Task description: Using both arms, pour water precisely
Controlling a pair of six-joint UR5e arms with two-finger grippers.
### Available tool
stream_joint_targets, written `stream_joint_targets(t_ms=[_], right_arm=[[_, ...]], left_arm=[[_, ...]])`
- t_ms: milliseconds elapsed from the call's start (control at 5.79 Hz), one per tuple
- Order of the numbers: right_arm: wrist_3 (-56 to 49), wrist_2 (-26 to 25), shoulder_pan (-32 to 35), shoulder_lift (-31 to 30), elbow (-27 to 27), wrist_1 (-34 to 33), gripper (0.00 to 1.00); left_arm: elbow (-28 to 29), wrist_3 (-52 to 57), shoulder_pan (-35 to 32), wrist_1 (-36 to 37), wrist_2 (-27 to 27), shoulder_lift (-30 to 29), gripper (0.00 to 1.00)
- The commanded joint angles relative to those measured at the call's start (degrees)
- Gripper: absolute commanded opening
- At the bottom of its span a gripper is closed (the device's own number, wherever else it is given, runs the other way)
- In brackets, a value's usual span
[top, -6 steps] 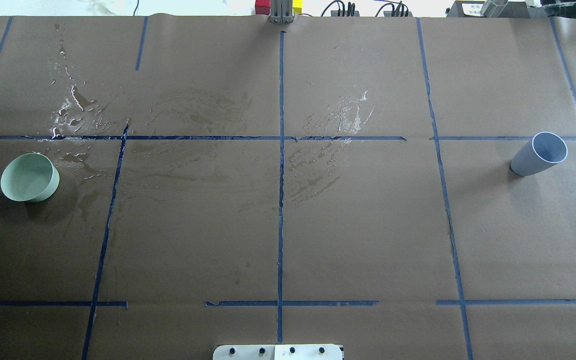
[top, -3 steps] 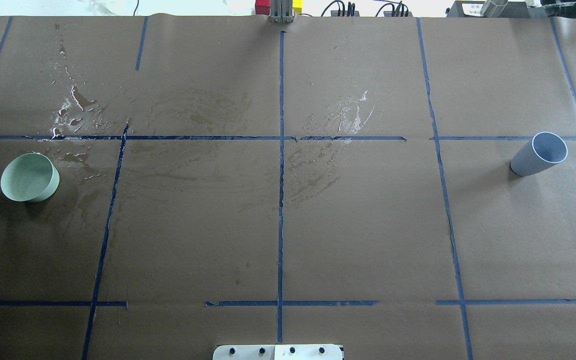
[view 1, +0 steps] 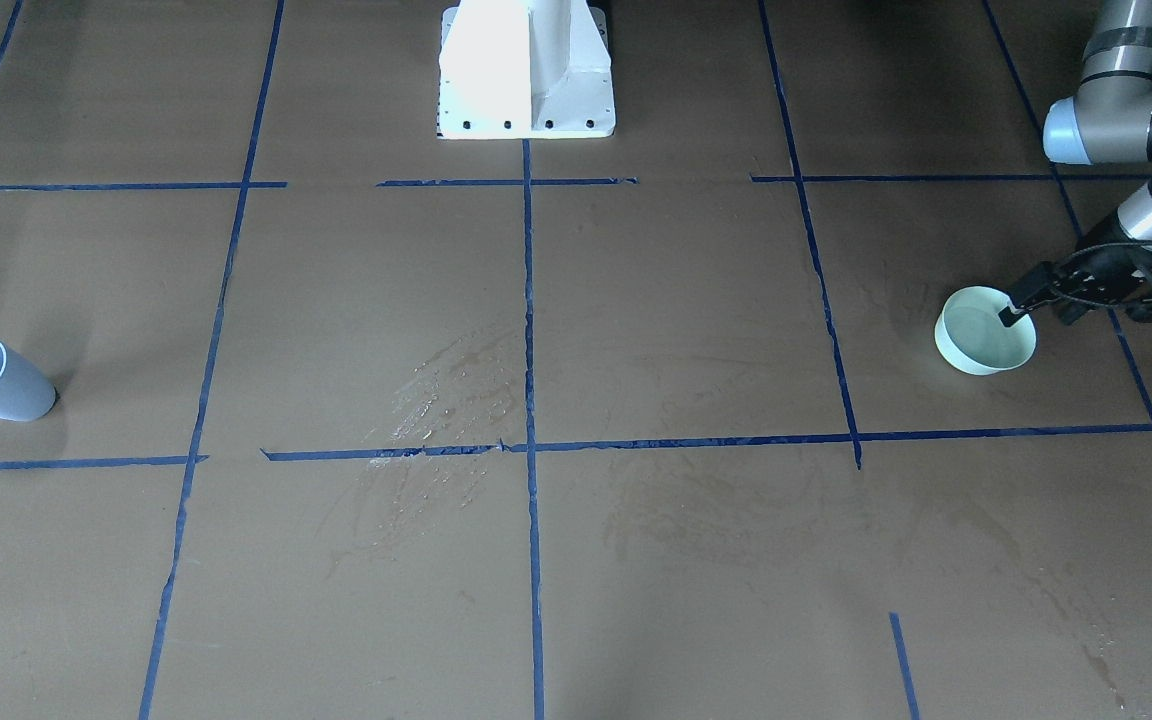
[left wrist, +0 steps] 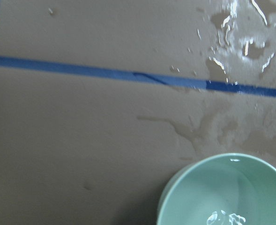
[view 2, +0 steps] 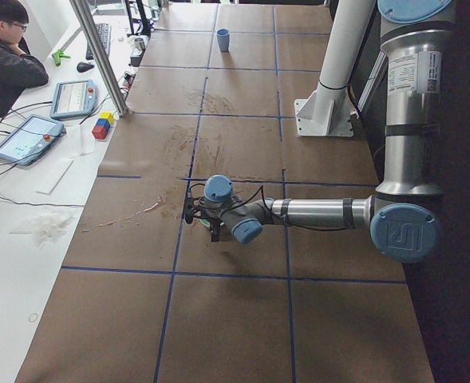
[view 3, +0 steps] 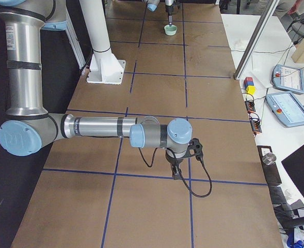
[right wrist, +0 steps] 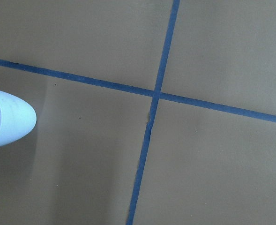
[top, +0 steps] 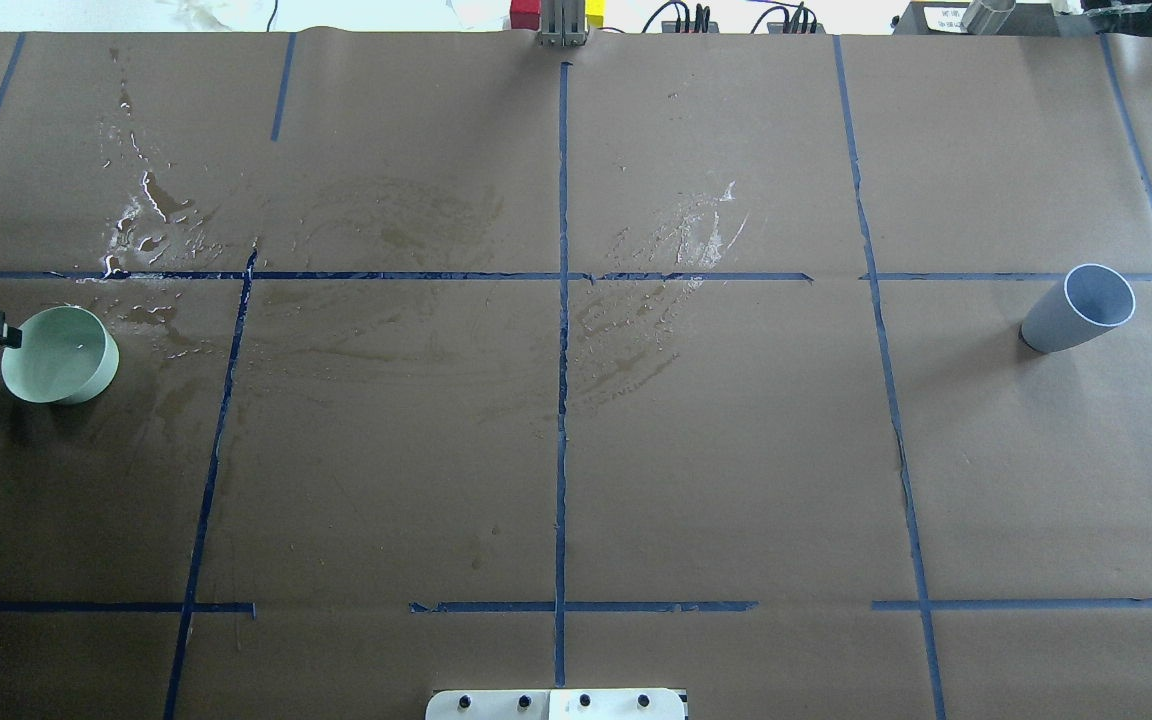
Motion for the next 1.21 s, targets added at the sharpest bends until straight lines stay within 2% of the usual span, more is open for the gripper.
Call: stream_joint_targets(t_ms=[0,173,518,1036], right_arm=[[-0.02,0.00,0.00,0.00,-0.03,0.00,1.00],[-0.02,0.00,0.00,-0.09,-0.03,0.00,1.00],[-0.02,0.00,0.00,-0.09,-0.03,0.00,1.00],[-0.02,0.00,0.00,-0.27,0.06,0.00,1.00]], left_arm=[[0.51,-0.99,1.26,-0.19,0.16,-0.30,0.09],[0.68,-1.00,1.26,-0.10,-0.19,-0.38,0.00],[0.08,-1.08,1.26,0.60,-0.54,-0.56,0.00],[-3.69,-10.21,1.26,0.60,-0.28,-4.59,0.00]])
